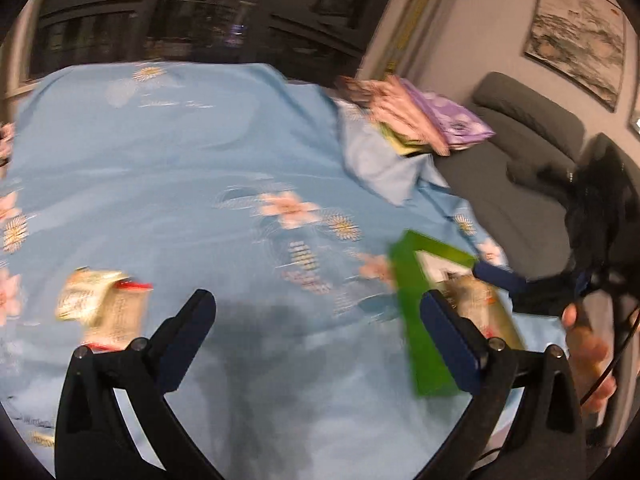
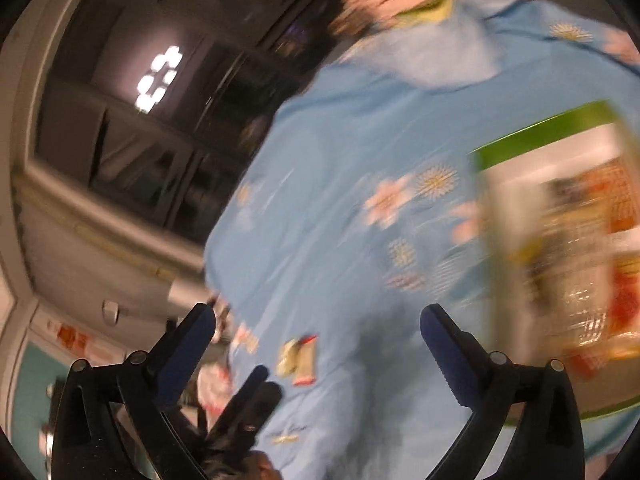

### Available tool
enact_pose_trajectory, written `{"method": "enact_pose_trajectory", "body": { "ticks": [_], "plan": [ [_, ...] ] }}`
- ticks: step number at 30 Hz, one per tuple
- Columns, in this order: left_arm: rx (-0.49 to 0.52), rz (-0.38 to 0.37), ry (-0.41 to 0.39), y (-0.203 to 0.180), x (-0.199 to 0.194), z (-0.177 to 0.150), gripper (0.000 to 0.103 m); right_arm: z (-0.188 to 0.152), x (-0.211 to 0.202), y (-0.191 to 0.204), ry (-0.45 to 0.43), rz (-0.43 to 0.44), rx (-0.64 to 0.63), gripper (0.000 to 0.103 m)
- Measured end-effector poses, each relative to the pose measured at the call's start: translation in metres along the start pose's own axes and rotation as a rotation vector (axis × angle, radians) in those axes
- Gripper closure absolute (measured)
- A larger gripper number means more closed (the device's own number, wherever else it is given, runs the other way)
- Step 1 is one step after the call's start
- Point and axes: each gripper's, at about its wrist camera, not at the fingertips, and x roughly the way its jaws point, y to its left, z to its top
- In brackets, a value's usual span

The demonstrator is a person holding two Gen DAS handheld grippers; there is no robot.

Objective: Organize snacks
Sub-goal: 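Grasp the white pack with red ends using both grippers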

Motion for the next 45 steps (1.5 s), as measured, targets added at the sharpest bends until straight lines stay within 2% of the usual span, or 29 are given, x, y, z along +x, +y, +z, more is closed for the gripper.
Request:
{"method": "enact_pose_trajectory", "body": {
  "ticks": [3,6,8,12,14,16,17,19,20,21,23,26,29,30,31,33,34,35,36,37,40,45],
  "plan": [
    [-0.060,0.060,0.006,0.053,-0.016,-0.010,0.000,-0.019,0.055,0.029,0.104,0.009,-0.050,0.001],
    [-0.152,0.088,0.028,0.104,-0.029,-0.018,0.000,-0.040,0.112,0.046,0.209,0.019,-0.056,0.001],
    [-0.229,0.073,0.062,0.140,-0.034,-0.025,0.000,-0.053,0.145,0.049,0.271,0.020,-0.055,0.001],
    [-0.343,0.047,0.098,0.189,-0.033,-0.042,0.000,-0.077,0.209,0.036,0.354,0.008,0.027,0.001],
    [-0.375,0.023,0.132,0.201,-0.022,-0.050,0.001,-0.088,0.236,0.027,0.401,-0.010,0.063,0.001],
    [-0.394,-0.032,0.177,0.204,-0.004,-0.056,0.001,-0.094,0.263,0.012,0.433,-0.050,0.097,0.001],
    [-0.422,-0.070,0.209,0.206,0.010,-0.060,0.001,-0.096,0.271,0.007,0.444,-0.050,0.107,0.001],
    [-0.478,-0.098,0.247,0.210,0.030,-0.065,0.002,-0.099,0.287,-0.003,0.474,-0.040,0.120,0.000],
    [-0.478,-0.098,0.199,0.210,0.030,-0.061,0.001,-0.098,0.287,-0.002,0.461,-0.021,0.111,0.001],
    [-0.489,-0.103,0.188,0.211,0.033,-0.058,0.001,-0.095,0.287,0.001,0.459,0.013,0.092,0.001],
    [-0.540,-0.123,0.189,0.217,0.039,-0.054,0.001,-0.095,0.293,-0.002,0.491,0.007,0.091,0.001],
    [-0.600,-0.178,0.191,0.225,0.046,-0.047,0.002,-0.093,0.296,0.002,0.485,0.014,0.063,0.001],
    [-0.592,-0.199,0.201,0.225,0.048,-0.042,0.002,-0.096,0.302,0.013,0.468,-0.017,-0.022,0.010],
    [-0.599,-0.200,0.194,0.226,0.048,-0.041,0.004,-0.095,0.303,0.015,0.461,-0.017,-0.042,0.025],
    [-0.604,-0.193,0.185,0.228,0.047,-0.041,0.012,-0.096,0.306,0.015,0.467,-0.019,-0.051,0.043],
    [-0.600,-0.164,0.172,0.230,0.048,-0.041,0.025,-0.098,0.312,0.009,0.474,-0.023,-0.043,0.052],
    [-0.582,-0.141,0.168,0.228,0.049,-0.041,0.042,-0.097,0.312,0.008,0.475,-0.011,-0.038,0.059],
    [-0.557,-0.106,0.172,0.228,0.052,-0.041,0.066,-0.096,0.312,0.004,0.479,-0.004,-0.028,0.064],
    [-0.544,-0.067,0.178,0.231,0.056,-0.043,0.075,-0.095,0.312,-0.001,0.477,-0.006,-0.010,0.074],
    [-0.557,-0.056,0.165,0.234,0.055,-0.046,0.081,-0.095,0.313,-0.004,0.476,-0.001,0.008,0.079],
    [-0.643,-0.093,0.158,0.247,0.053,-0.049,0.086,-0.097,0.312,-0.010,0.458,0.013,0.034,0.085],
    [-0.597,-0.074,0.178,0.237,0.045,-0.046,0.085,-0.101,0.310,0.001,0.439,-0.017,0.001,0.085]
  ]
}}
